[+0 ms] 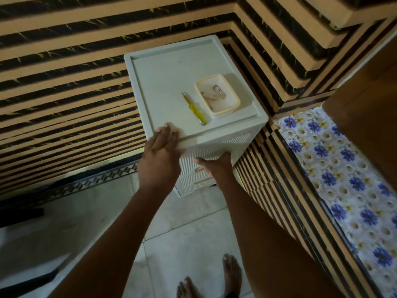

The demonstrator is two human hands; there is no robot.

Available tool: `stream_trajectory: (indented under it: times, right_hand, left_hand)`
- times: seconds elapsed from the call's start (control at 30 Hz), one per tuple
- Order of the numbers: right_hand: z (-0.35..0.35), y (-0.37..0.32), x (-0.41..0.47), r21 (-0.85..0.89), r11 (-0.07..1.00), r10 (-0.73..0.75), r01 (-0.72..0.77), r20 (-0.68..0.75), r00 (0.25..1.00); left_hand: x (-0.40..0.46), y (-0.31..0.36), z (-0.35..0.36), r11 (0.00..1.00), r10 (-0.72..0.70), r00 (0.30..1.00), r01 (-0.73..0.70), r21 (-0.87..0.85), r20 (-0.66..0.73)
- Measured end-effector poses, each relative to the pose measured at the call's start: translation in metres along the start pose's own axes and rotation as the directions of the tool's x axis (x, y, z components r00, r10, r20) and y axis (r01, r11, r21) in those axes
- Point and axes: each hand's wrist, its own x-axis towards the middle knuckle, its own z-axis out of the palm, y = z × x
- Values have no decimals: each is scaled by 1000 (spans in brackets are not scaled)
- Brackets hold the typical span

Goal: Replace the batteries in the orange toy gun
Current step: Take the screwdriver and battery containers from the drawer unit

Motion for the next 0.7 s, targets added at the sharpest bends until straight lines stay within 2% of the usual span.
stream_trajectory:
  times: [0.13, 0.27, 0.37, 0.47, 0.57, 0.63, 0.7]
  right_hand:
    - [10, 18, 27, 119, 993, 0, 0, -1, 1000]
    - [12, -20, -62, 514, 856, 77, -47, -36, 996]
    - [28, -15, -73, 593, 805, 121, -8, -151, 981]
    - [43, -11, -76, 692, 719, 136, -59, -56, 989]
    - [40, -9, -77, 674, 736, 93, -62, -9, 996]
    - [30, -14, -82, 540, 841, 62, -42, -18, 998]
    - [15, -22, -89, 385, 923, 23, 18, -101, 995]
  left_hand:
    - [0, -2, 5, 1000, 13, 999, -14, -7, -44]
    - [1, -3, 6, 999, 32, 998, -31, 10, -59]
    - [1, -6, 9, 999, 45, 995, -44, 12, -85]
    - [1, -8, 11, 999, 51, 995, -50, 21, -87]
    - [2, -10, 12, 998, 55, 997, -54, 9, -53]
    - [2, -9, 9, 999, 52, 998, -52, 2, -34]
    - [2, -6, 2, 1000, 18, 999, -18, -15, 26]
